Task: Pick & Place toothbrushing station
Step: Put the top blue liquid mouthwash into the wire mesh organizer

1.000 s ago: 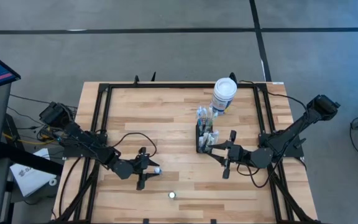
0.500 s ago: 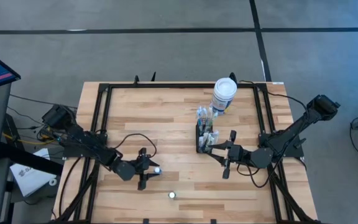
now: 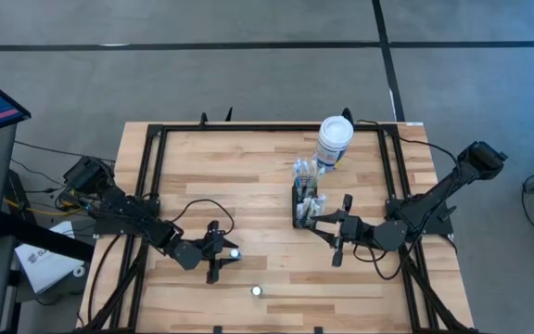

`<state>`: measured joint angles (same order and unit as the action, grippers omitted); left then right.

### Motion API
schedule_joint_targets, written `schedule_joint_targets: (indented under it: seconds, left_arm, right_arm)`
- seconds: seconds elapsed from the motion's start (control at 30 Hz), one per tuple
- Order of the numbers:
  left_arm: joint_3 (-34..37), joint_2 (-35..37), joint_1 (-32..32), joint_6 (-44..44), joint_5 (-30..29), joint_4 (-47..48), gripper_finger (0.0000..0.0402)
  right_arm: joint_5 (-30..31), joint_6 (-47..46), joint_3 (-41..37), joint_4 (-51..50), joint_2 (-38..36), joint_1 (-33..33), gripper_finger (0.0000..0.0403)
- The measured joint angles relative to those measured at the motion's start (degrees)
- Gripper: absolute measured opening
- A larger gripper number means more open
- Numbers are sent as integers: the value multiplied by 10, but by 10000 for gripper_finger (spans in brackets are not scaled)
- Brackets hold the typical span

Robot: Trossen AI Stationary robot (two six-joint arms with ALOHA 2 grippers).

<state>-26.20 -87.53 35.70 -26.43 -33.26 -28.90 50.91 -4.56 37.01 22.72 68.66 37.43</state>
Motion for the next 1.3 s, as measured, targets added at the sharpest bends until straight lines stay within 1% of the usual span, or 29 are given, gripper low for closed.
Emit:
schedule_joint_targets:
  seconds: [0.17, 0.43, 0.53, 0.77, 0.9, 1.17, 1.3]
  left_arm:
    - [0, 0, 0, 0, -1, -4, 168]
    - [0, 0, 0, 0, -3, -5, 108]
    - [0, 0, 0, 3, -3, -5, 92]
    - [0, 0, 0, 4, -3, -9, 96]
    - [0, 0, -3, 4, -29, -16, 92]
    - [-2, 0, -50, 5, -38, -34, 92]
    - [-26, 0, -82, 40, -11, -34, 91]
  right_arm:
    - [0, 0, 0, 0, 0, 0, 120]
    - [0, 0, 0, 0, 0, 0, 120]
    - [0, 0, 0, 0, 0, 0, 120]
    - [0, 0, 0, 0, 0, 0, 120]
    - [0, 0, 0, 0, 0, 0, 120]
    - [0, 0, 0, 0, 0, -1, 120]
    - [0, 0, 0, 0, 0, -1, 120]
